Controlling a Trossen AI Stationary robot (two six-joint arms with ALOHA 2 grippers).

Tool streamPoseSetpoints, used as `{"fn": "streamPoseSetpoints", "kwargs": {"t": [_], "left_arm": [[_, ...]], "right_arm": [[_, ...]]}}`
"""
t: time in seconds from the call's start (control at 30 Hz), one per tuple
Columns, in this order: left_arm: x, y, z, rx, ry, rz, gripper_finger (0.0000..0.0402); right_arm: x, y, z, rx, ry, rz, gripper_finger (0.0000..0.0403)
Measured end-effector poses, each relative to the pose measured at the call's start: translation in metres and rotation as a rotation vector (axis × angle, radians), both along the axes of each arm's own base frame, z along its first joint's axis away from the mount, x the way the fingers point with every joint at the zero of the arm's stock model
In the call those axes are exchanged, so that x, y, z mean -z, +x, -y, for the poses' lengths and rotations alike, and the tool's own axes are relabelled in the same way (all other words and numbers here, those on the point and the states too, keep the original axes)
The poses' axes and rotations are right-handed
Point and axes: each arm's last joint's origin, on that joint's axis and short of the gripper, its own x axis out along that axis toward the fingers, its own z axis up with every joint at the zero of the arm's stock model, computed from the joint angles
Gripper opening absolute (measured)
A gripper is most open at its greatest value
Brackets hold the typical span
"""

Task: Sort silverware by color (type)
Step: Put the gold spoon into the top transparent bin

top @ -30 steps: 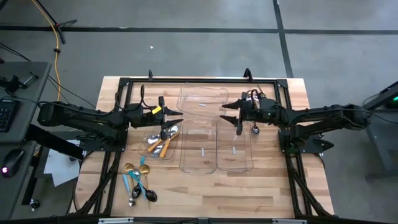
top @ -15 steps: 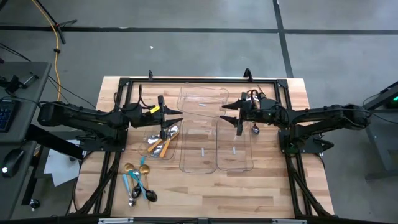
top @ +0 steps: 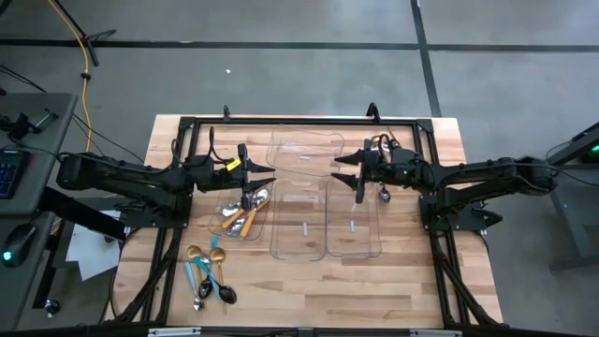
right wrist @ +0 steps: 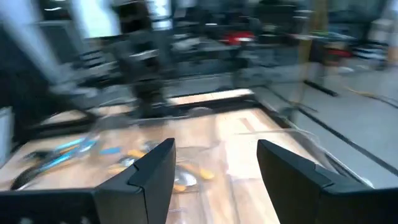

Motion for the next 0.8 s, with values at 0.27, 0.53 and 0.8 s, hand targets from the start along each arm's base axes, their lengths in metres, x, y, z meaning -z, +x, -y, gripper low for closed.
{"fn": "streamPoseSetpoints", "kwargs": {"t": [0.27, 0.53, 0.8], "left_arm": [[0.0, 0.0, 0.0, 0.001, -0.02, 0.002, 0.0104], [0.0, 0.0, 0.0, 0.001, -0.022, 0.002, 0.0104], [0.0, 0.0, 0.0, 0.001, -0.021, 0.002, 0.0104]], "right_arm": [[0.019, -0.018, 0.031, 0.764, 0.112, -0.098, 0.021], [0.053, -0.053, 0.064, 1.099, 0.376, -0.282, 0.021], [0.071, -0.072, 0.076, 1.155, 0.562, -0.438, 0.021]]}}
